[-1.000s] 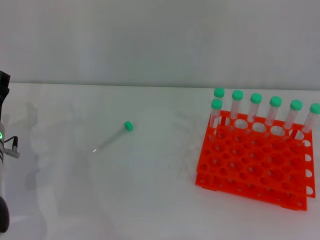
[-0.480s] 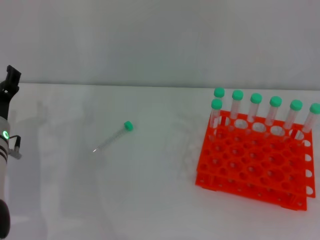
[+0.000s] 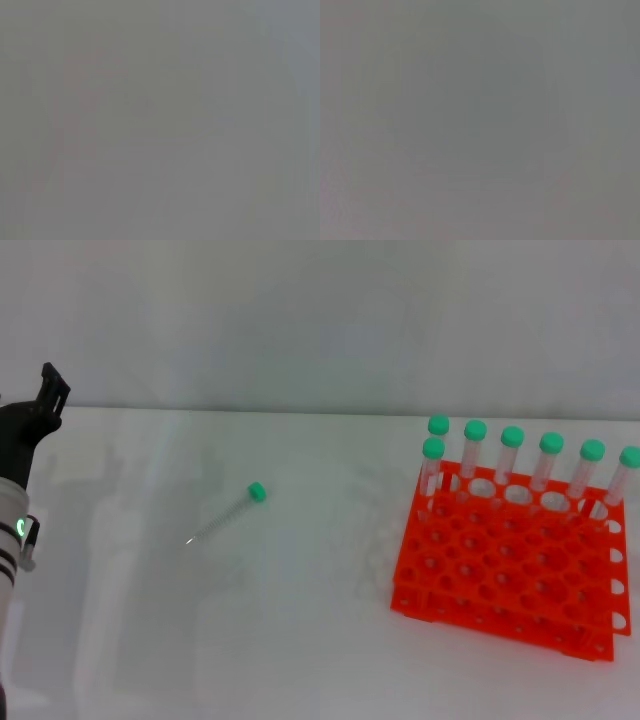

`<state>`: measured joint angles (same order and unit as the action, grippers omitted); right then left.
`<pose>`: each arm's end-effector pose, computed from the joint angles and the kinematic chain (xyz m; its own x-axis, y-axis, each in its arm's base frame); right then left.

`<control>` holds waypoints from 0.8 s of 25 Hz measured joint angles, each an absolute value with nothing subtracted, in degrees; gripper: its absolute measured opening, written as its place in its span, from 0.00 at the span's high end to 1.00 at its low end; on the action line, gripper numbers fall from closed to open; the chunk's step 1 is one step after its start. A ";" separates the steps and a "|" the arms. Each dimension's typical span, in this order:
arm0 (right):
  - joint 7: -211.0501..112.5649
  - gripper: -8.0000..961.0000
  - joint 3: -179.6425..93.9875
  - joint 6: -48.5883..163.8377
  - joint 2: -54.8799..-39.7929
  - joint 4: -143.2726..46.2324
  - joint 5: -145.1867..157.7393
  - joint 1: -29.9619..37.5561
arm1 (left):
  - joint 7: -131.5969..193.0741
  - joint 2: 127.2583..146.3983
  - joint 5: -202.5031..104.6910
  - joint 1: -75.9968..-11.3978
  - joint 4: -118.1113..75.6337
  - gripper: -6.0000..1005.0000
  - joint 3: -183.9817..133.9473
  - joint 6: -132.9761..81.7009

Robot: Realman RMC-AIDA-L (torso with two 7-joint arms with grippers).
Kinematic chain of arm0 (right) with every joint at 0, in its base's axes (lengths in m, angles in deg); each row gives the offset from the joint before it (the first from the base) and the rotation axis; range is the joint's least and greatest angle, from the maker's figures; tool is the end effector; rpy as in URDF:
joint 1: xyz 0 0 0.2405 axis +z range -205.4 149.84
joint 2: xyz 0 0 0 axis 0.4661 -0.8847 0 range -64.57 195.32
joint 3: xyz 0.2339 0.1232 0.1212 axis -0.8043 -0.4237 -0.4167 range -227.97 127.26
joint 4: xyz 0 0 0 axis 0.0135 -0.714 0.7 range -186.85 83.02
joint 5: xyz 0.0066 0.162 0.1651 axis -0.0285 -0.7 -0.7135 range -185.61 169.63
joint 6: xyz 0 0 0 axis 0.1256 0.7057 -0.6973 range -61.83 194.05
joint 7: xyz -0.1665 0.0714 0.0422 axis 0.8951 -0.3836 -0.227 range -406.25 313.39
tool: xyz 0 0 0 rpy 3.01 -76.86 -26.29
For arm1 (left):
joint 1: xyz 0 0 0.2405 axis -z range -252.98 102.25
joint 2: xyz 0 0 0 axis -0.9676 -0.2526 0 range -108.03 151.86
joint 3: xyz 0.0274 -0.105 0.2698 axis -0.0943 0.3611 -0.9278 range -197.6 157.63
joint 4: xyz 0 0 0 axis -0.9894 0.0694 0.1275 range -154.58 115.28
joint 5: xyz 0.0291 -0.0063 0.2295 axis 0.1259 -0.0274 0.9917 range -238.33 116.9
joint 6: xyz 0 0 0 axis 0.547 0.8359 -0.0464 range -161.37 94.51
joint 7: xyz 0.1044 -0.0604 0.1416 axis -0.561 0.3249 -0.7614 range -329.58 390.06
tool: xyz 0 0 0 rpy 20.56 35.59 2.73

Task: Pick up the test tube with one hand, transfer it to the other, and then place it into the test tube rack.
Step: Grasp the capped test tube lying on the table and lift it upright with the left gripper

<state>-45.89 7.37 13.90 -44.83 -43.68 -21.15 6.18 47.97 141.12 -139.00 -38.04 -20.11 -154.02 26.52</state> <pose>0.4335 0.4653 0.1514 0.7582 0.1057 -0.6434 -0.6165 0.4375 -0.6546 -0.3795 0.4592 0.0179 0.4998 -0.1068 0.8596 0.8605 0.1743 -0.4786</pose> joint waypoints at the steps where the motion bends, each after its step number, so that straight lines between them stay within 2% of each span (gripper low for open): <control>1: -45.89 0.12 7.83 13.83 -45.08 -43.66 -21.12 6.28 | 47.51 141.18 -138.31 -38.55 -20.35 0.15 -154.02 27.41; 10: -46.04 0.12 10.10 13.68 -47.63 -41.73 -21.09 5.90 | 47.36 141.24 -136.88 -44.10 -24.55 0.15 -154.01 34.29; 16: -47.30 0.12 11.58 13.59 -49.12 -41.21 -21.14 5.68 | 47.33 141.41 -136.82 -44.64 -26.12 0.15 -154.02 34.99; 20: -47.45 0.12 12.69 13.56 -49.57 -40.73 -21.15 5.52 | 47.40 141.44 -136.82 -44.13 -26.14 0.15 -154.02 34.63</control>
<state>-47.45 12.69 13.56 -49.57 -40.73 -21.15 5.52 47.40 141.44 -136.82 -44.13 -26.14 -154.02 34.63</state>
